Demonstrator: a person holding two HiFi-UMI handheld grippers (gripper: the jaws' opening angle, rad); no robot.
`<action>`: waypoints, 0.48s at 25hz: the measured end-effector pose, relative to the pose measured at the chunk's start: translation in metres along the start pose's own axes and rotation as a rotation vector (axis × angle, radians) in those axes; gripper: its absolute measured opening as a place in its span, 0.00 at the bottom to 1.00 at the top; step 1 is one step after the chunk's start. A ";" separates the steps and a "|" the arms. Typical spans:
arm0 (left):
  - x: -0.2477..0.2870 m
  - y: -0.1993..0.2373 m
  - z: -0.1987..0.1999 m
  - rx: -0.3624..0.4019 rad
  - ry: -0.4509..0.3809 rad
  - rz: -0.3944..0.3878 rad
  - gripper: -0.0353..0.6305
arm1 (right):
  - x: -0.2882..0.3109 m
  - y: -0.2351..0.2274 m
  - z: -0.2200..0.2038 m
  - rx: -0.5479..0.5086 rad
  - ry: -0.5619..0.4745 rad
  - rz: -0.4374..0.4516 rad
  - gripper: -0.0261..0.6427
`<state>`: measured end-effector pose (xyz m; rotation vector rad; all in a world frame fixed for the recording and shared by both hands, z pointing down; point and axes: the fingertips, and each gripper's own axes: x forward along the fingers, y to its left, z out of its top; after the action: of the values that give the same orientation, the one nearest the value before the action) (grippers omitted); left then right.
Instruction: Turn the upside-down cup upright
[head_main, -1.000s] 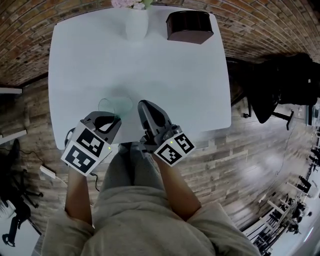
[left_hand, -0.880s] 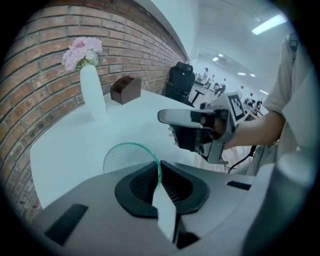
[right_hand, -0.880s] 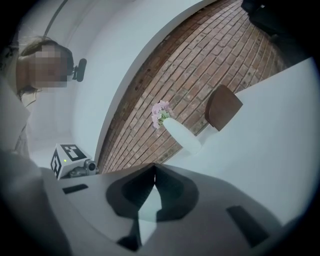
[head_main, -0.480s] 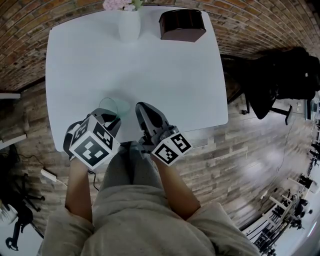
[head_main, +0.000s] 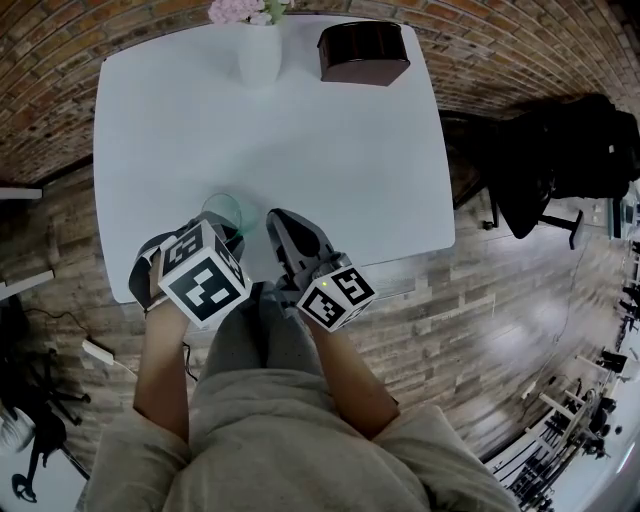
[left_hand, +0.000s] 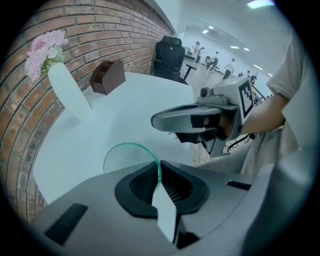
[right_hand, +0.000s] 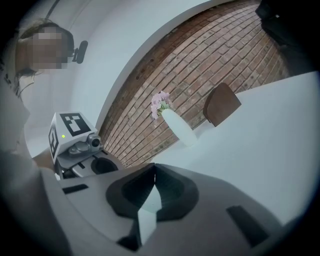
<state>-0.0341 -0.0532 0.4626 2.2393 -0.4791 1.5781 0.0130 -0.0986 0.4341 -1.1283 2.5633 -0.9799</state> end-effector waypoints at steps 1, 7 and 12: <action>0.000 0.000 0.000 0.006 0.010 0.003 0.09 | 0.000 0.000 -0.001 -0.003 0.004 -0.002 0.05; 0.003 -0.004 0.003 0.049 0.053 0.014 0.09 | 0.003 0.000 -0.014 -0.018 0.045 -0.016 0.05; 0.006 -0.010 0.009 0.076 0.055 0.006 0.09 | 0.002 -0.004 -0.027 -0.018 0.075 -0.035 0.05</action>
<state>-0.0200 -0.0488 0.4650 2.2447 -0.4173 1.6831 0.0031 -0.0885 0.4577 -1.1666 2.6241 -1.0280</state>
